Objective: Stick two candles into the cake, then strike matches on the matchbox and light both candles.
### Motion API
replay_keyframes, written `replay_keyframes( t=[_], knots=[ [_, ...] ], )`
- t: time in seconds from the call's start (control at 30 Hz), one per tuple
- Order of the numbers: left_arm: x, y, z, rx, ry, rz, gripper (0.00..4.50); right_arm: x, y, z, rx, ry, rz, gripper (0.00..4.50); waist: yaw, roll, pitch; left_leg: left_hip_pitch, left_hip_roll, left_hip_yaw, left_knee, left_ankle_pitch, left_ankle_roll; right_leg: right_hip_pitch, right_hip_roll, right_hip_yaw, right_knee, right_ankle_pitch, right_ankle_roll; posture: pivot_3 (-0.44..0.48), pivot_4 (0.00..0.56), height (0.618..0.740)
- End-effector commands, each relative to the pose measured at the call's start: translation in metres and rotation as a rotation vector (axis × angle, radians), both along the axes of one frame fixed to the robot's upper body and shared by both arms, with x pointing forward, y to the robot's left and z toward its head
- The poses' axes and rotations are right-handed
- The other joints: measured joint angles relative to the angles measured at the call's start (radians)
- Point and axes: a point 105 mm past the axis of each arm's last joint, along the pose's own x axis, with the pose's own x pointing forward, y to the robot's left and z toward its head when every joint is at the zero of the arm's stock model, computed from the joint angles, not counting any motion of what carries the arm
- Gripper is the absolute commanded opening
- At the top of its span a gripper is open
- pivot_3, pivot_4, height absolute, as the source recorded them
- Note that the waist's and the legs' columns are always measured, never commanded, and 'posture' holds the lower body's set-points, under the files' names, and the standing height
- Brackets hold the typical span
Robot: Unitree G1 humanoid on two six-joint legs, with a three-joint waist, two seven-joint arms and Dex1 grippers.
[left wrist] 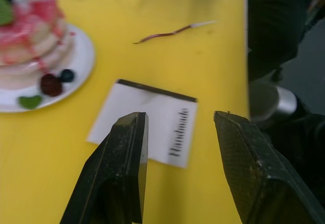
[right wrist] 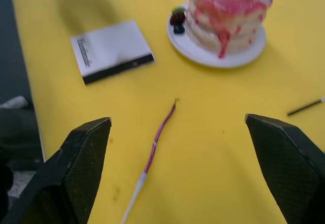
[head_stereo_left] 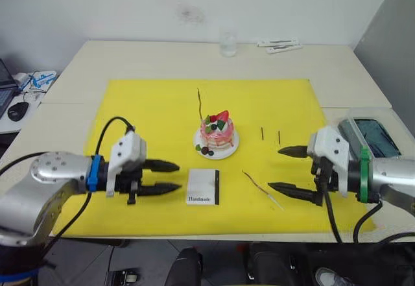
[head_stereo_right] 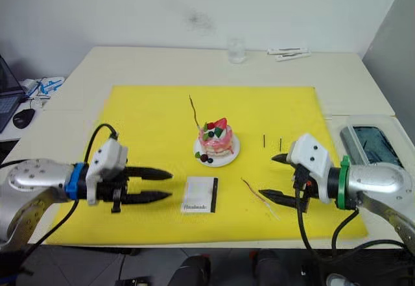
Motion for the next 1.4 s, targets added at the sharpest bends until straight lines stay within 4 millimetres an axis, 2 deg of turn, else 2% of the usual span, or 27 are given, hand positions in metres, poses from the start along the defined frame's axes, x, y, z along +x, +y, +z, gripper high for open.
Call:
replay_keyframes(
  t=[0.03,0.27,0.57,0.67,0.97,1.2,1.27,1.4],
  knots=[
    [-0.012,-0.017,0.003,-0.010,-0.059,-0.072,2.37,-0.003,0.003,-0.009,-0.029,-0.041,-0.035,4.46,0.000,0.000,0.000,0.001,0.000,0.000,0.000,0.000,0.000,0.000,0.000,0.000,0.000,0.000,0.000,0.000,0.150,0.740],
    [-0.022,-0.036,0.004,-0.059,-0.047,-0.148,2.37,-0.004,0.010,-0.038,-0.036,-0.019,-0.113,4.46,-0.001,0.000,0.000,0.002,0.001,0.001,0.001,0.001,0.001,0.001,0.001,0.001,0.001,0.001,-0.001,0.000,0.150,0.740],
    [-0.018,-0.039,0.007,-0.068,-0.057,-0.150,2.37,-0.001,0.017,-0.057,-0.016,-0.001,-0.183,4.46,-0.002,0.000,0.000,0.001,0.001,0.001,0.000,0.001,0.001,0.000,0.001,0.001,0.000,0.002,0.000,0.000,0.150,0.740],
    [-0.017,-0.039,0.007,-0.068,-0.064,-0.144,2.37,-0.006,0.015,-0.066,-0.037,0.028,-0.182,3.53,-0.002,0.000,0.000,0.001,0.001,0.001,0.000,0.001,0.001,0.000,0.001,0.001,0.000,0.002,0.000,0.000,0.150,0.740],
    [-0.014,-0.038,0.009,-0.067,-0.078,-0.126,2.37,-0.011,0.017,-0.069,-0.044,0.047,-0.183,0.15,-0.002,-0.001,-0.001,0.002,0.001,0.000,0.000,0.001,0.001,0.001,0.001,0.001,0.000,0.002,0.000,0.000,0.150,0.740],
    [-0.011,-0.037,0.010,-0.067,-0.085,-0.115,2.37,-0.004,0.017,-0.058,-0.012,0.026,-0.211,0.06,-0.002,-0.001,-0.001,0.002,0.001,0.000,0.000,0.001,0.001,0.001,0.001,0.001,0.001,0.002,0.000,0.000,0.150,0.740],
    [-0.011,-0.037,0.010,-0.066,-0.085,-0.110,2.37,-0.002,0.016,-0.046,0.019,0.021,-0.201,0.06,-0.002,-0.001,-0.001,0.002,0.001,0.000,0.000,0.001,0.001,0.001,0.001,0.001,0.001,0.002,0.000,0.000,0.150,0.740],
    [-0.010,-0.037,0.010,-0.072,-0.079,-0.110,2.37,0.005,-0.008,-0.021,-0.004,-0.013,-0.178,0.06,-0.002,0.000,-0.001,0.002,0.001,0.001,0.001,0.001,0.001,0.001,0.001,0.001,0.001,0.002,0.000,0.000,0.150,0.740]
  ],
)
